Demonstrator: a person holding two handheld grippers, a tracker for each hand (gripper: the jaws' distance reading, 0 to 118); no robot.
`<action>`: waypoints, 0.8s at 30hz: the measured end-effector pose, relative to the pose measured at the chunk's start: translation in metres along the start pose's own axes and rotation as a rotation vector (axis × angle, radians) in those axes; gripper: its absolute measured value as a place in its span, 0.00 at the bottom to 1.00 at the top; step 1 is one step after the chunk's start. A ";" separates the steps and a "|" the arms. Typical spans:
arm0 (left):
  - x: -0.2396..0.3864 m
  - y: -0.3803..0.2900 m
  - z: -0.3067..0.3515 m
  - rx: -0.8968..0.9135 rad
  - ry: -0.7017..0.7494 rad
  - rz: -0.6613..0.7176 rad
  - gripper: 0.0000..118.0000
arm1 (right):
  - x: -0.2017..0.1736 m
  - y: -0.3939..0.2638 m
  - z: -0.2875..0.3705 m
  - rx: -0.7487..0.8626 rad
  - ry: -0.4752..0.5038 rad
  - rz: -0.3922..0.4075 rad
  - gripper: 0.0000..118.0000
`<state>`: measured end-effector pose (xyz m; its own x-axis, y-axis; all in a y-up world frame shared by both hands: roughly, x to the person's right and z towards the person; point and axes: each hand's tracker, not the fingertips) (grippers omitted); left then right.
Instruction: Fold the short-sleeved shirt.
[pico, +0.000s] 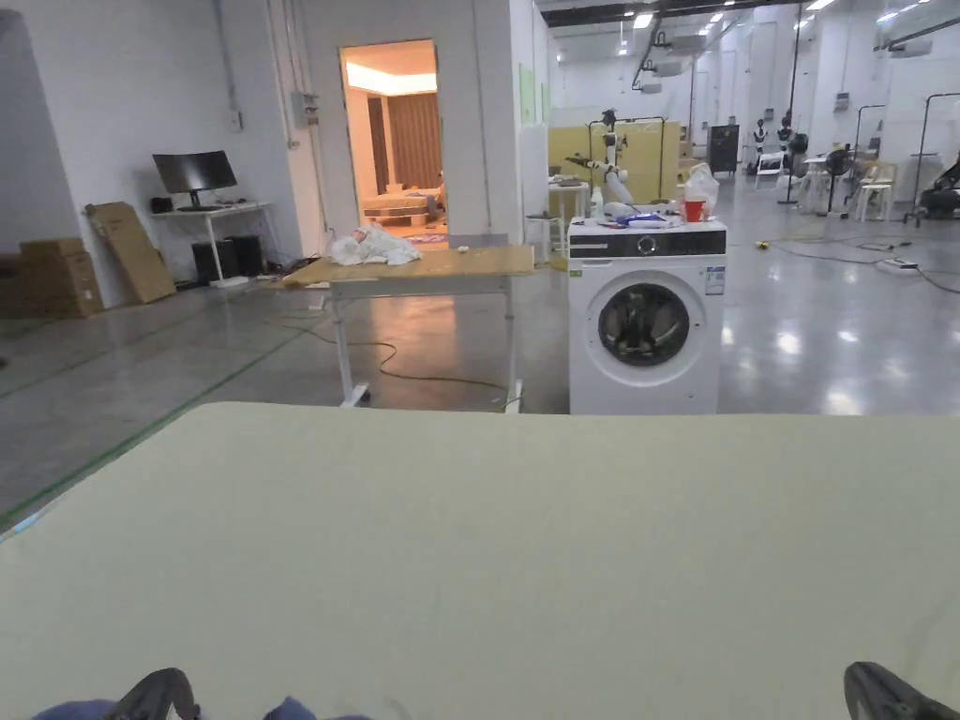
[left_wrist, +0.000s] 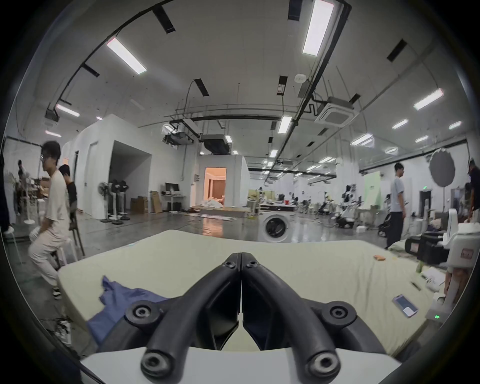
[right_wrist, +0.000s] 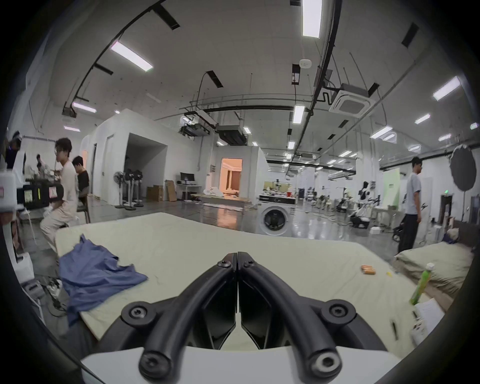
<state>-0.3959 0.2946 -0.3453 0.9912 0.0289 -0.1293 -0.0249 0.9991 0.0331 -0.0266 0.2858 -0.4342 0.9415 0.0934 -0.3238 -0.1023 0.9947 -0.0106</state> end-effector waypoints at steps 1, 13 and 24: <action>-0.004 -0.001 0.003 -0.004 0.021 -0.012 0.00 | -0.004 -0.001 -0.004 0.002 0.022 -0.024 0.00; -0.068 -0.014 0.033 -0.121 0.209 -0.051 0.49 | -0.056 -0.018 -0.062 -0.063 0.248 -0.135 0.00; -0.169 -0.117 -0.120 -0.578 0.009 0.180 0.79 | -0.053 -0.025 -0.068 -0.129 0.257 -0.106 0.00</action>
<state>-0.5757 0.1761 -0.4464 0.9636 0.1971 -0.1805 -0.2618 0.8325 -0.4883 -0.0961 0.2535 -0.4807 0.8387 -0.0413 -0.5430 -0.0629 0.9831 -0.1719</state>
